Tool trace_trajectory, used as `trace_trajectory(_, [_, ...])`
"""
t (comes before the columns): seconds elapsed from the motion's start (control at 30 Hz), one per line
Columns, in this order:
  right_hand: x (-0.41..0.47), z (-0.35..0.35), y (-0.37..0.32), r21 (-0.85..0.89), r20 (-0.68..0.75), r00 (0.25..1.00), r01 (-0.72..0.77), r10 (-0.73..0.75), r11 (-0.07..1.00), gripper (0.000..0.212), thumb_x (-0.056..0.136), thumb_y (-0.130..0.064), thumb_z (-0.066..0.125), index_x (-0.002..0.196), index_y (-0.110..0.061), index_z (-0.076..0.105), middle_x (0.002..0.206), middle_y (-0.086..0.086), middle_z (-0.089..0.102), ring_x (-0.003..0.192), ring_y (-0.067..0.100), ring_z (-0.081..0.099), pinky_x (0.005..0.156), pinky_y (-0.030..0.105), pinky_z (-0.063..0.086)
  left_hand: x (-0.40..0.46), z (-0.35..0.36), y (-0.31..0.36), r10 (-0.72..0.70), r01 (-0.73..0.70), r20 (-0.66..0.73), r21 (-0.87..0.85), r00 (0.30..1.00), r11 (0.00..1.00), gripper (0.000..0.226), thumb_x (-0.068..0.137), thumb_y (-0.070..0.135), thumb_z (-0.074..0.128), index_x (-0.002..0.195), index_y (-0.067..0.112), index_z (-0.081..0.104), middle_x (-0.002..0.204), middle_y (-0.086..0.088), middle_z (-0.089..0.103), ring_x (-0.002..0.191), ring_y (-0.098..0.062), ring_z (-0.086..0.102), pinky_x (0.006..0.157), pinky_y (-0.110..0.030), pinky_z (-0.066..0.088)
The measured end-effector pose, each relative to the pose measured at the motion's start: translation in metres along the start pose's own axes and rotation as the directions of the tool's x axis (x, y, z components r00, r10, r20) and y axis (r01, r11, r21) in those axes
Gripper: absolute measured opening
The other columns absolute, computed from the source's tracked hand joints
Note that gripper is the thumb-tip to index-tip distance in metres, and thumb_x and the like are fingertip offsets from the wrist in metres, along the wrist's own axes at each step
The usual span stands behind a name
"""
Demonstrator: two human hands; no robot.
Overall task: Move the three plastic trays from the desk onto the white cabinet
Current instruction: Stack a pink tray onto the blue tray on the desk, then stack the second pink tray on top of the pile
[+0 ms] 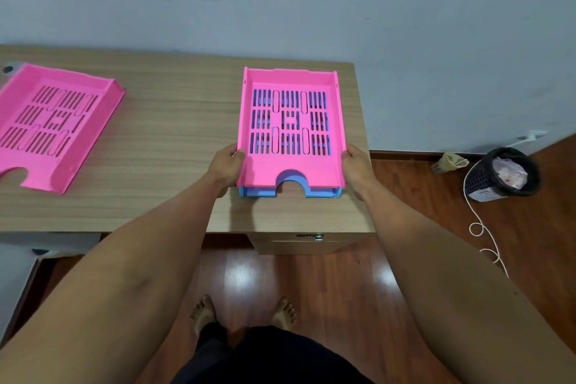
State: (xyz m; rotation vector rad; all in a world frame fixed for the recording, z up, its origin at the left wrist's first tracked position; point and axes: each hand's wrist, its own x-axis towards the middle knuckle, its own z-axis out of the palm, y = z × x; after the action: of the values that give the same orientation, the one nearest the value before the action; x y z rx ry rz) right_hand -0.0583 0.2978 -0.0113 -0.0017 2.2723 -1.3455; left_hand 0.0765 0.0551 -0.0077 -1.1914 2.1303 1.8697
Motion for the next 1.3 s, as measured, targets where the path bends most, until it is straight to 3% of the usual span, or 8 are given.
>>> trace_trajectory(0.33, [-0.005, 0.003, -0.001, -0.035, 0.012, 1.000, -0.009, 0.009, 0.999, 0.039, 0.115, -0.024, 0.030, 0.147, -0.014, 0.051, 0.124, 0.008, 0.069, 0.090, 0.010, 0.064, 0.068, 0.024, 0.051, 0.001, -0.002, 0.000, 0.000, 0.000, 0.021, -0.006, 1.000, 1.000, 0.040, 0.114, 0.023, 0.032, 0.148, 0.013, 0.050, 0.129, -0.007, 0.059, 0.111, -0.033, 0.059, 0.088, -0.051, 0.055])
trace_trajectory(0.43, [-0.013, 0.004, -0.013, -0.149, -0.070, 0.998, -0.007, -0.003, 0.989, 0.042, 0.115, -0.025, 0.027, 0.148, -0.008, 0.045, 0.131, 0.009, 0.063, 0.099, 0.016, 0.060, 0.084, 0.031, 0.052, 0.004, -0.005, -0.001, 0.009, -0.010, 0.020, 0.015, 1.000, 1.000, 0.042, 0.114, 0.023, 0.034, 0.149, 0.007, 0.049, 0.136, -0.009, 0.059, 0.120, -0.034, 0.059, 0.103, -0.055, 0.053])
trace_trajectory(0.57, [-0.012, 0.016, -0.033, -0.406, -0.251, 0.936, 0.129, -0.245, 0.905, 0.044, 0.112, -0.029, 0.035, 0.149, -0.009, 0.045, 0.141, 0.015, 0.057, 0.129, 0.033, 0.056, 0.108, 0.051, 0.047, 0.005, -0.020, 0.006, 0.049, -0.043, -0.072, 0.078, 0.996, 0.996, 0.051, 0.110, 0.028, 0.045, 0.152, -0.001, 0.044, 0.151, -0.004, 0.051, 0.135, -0.024, 0.051, 0.120, -0.043, 0.039])
trace_trajectory(0.7, [-0.010, 0.045, -0.060, -0.413, -0.138, 0.924, 0.272, -0.355, 0.869, 0.041, 0.108, -0.016, 0.045, 0.147, -0.006, 0.053, 0.144, 0.018, 0.056, 0.131, 0.036, 0.055, 0.107, 0.046, 0.048, 0.005, -0.054, 0.011, 0.066, -0.045, -0.173, 0.125, 0.983, 0.991, 0.058, 0.102, 0.030, 0.060, 0.151, 0.002, 0.048, 0.150, -0.017, 0.057, 0.138, -0.032, 0.055, 0.119, -0.041, 0.042])
trace_trajectory(0.9, [-0.023, 0.129, -0.100, -0.389, 0.010, 0.923, 0.357, -0.384, 0.849, 0.043, 0.105, -0.010, 0.047, 0.147, -0.002, 0.053, 0.145, 0.021, 0.057, 0.130, 0.036, 0.057, 0.110, 0.044, 0.046, 0.008, -0.139, 0.004, 0.088, -0.046, -0.267, 0.160, 0.960, 0.986, 0.056, 0.097, 0.026, 0.068, 0.147, 0.004, 0.054, 0.133, -0.020, 0.068, 0.126, -0.034, 0.064, 0.114, -0.039, 0.047])
trace_trajectory(1.1, [-0.046, 0.243, -0.138, -0.382, 0.045, 0.923, 0.368, -0.381, 0.848, 0.042, 0.098, -0.010, 0.053, 0.139, -0.004, 0.061, 0.138, 0.022, 0.064, 0.127, 0.037, 0.061, 0.109, 0.042, 0.048, 0.005, -0.250, -0.012, 0.110, -0.051, -0.282, 0.207, 0.953, 0.977, 0.055, 0.101, 0.022, 0.061, 0.151, 0.003, 0.048, 0.145, -0.018, 0.059, 0.136, -0.034, 0.056, 0.119, -0.040, 0.041])
trace_trajectory(1.23, [-0.065, 0.322, -0.159, -0.356, 0.033, 0.935, 0.340, -0.352, 0.870, 0.042, 0.097, -0.009, 0.056, 0.138, -0.004, 0.062, 0.134, 0.022, 0.067, 0.123, 0.038, 0.064, 0.107, 0.042, 0.050, 0.007, -0.329, -0.027, 0.150, -0.072, -0.279, 0.270, 0.949, 0.960, 0.052, 0.101, 0.016, 0.060, 0.150, -0.001, 0.049, 0.143, -0.020, 0.061, 0.124, -0.033, 0.060, 0.107, -0.032, 0.044])
trace_trajectory(1.3, [-0.077, 0.356, -0.169, -0.334, 0.025, 0.943, 0.321, -0.332, 0.886, 0.041, 0.097, -0.010, 0.057, 0.138, -0.004, 0.062, 0.131, 0.022, 0.068, 0.121, 0.038, 0.065, 0.106, 0.041, 0.050, 0.009, -0.365, -0.034, 0.167, -0.081, -0.275, 0.300, 0.947, 0.950, 0.050, 0.102, 0.014, 0.058, 0.149, -0.002, 0.049, 0.144, -0.020, 0.060, 0.125, -0.034, 0.060, 0.109, -0.037, 0.045])
